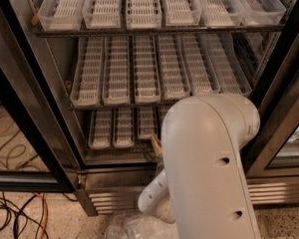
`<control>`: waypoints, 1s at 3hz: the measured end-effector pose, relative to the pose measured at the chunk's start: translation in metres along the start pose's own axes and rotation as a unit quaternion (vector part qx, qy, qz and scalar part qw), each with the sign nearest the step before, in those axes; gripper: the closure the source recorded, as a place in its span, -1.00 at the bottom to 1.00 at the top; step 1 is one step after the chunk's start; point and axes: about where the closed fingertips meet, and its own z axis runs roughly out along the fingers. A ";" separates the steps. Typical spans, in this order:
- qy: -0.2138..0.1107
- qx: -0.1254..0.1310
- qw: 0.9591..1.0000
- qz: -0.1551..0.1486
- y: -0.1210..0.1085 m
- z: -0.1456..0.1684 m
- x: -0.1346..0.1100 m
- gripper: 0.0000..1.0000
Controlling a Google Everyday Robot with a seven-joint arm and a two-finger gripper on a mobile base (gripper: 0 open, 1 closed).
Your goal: Pick 7up can from bottom shelf of fridge
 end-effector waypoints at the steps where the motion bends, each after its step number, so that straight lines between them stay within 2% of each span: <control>1: -0.006 -0.003 1.000 -0.009 0.000 0.003 -0.004 -1.00; 3: -0.008 -0.012 1.000 -0.023 0.001 -0.001 -0.011 -1.00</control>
Offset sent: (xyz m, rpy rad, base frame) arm -0.0150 -0.0279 0.0882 -0.1471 -0.2904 -0.1012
